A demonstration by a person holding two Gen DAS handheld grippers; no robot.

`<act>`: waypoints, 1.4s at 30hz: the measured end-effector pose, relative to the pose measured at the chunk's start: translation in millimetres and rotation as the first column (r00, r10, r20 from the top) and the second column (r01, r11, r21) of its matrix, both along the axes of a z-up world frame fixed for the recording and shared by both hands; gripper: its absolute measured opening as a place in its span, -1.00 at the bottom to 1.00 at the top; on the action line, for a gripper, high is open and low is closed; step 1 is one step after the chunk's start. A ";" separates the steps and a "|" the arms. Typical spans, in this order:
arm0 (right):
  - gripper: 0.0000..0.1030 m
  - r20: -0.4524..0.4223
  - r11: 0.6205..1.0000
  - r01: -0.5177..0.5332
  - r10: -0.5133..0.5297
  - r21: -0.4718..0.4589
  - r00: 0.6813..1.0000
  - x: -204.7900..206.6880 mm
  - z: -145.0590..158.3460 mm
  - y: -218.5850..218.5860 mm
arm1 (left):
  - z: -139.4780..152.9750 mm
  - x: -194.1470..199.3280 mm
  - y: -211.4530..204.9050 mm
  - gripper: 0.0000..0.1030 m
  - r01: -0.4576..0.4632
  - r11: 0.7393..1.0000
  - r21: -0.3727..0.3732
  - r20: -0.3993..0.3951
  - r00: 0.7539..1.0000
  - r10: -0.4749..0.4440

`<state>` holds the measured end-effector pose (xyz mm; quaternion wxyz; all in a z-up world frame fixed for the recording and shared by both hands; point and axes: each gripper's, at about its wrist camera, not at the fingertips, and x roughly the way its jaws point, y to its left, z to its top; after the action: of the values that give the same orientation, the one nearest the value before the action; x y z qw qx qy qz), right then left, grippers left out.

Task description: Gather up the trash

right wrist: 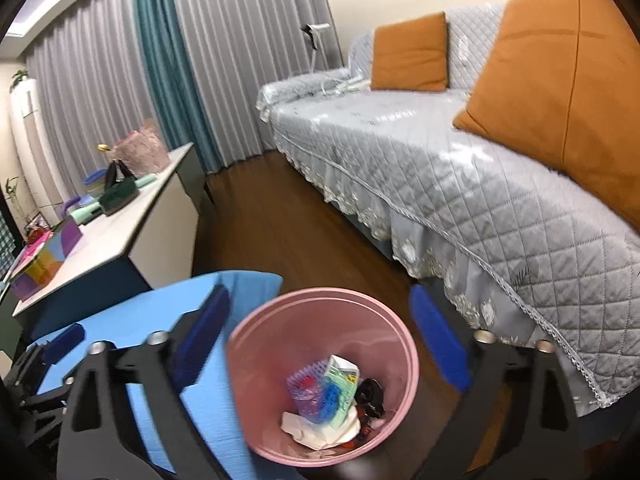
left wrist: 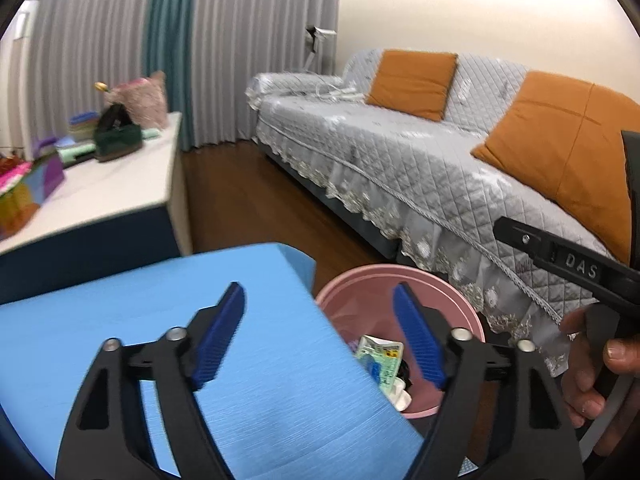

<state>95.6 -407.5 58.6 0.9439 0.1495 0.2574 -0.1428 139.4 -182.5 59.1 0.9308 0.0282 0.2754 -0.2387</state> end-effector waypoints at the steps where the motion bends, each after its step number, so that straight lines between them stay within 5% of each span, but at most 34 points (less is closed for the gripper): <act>1: 0.90 0.014 1.000 -0.015 0.015 -0.004 1.000 -3.8 5.7 7.1 | 6.8 -3.0 7.0 0.61 -0.013 1.000 -0.006 0.010 1.000 0.013; 10: 0.90 0.033 0.993 -0.091 0.093 -0.069 0.995 -31.2 43.5 50.8 | 56.7 -36.7 75.0 0.85 -0.118 0.991 -0.056 0.053 0.991 0.121; 14: 0.90 0.037 0.990 -0.120 0.123 -0.073 0.992 -53.9 54.4 75.4 | 56.9 -68.0 97.7 0.85 -0.111 0.994 0.002 0.054 0.992 0.111; 20: 0.90 0.037 0.980 -0.186 0.189 -0.074 0.981 -96.3 49.7 120.2 | 43.4 -102.5 141.4 0.85 -0.195 0.980 -0.031 -0.003 0.981 0.195; 25: 0.90 0.002 0.959 -0.242 0.245 -0.147 0.970 -123.4 28.7 155.7 | 6.6 -126.3 158.5 0.85 -0.265 0.963 0.040 0.019 0.964 0.265; 29: 0.90 -0.048 0.960 -0.248 0.244 -0.126 0.969 -115.2 9.5 161.8 | -13.2 -128.4 170.3 0.85 -0.308 0.951 0.031 -0.050 0.950 0.310; 42: 0.90 -0.101 0.965 -0.239 0.228 -0.109 0.968 -100.9 -9.1 166.5 | -23.6 -122.1 193.7 0.85 -0.400 0.916 0.025 -0.103 0.910 0.401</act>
<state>-5.2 -241.0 49.6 0.9492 0.0546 0.3053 -0.0522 17.2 11.2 35.5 0.9439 -0.0398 0.3248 -0.0436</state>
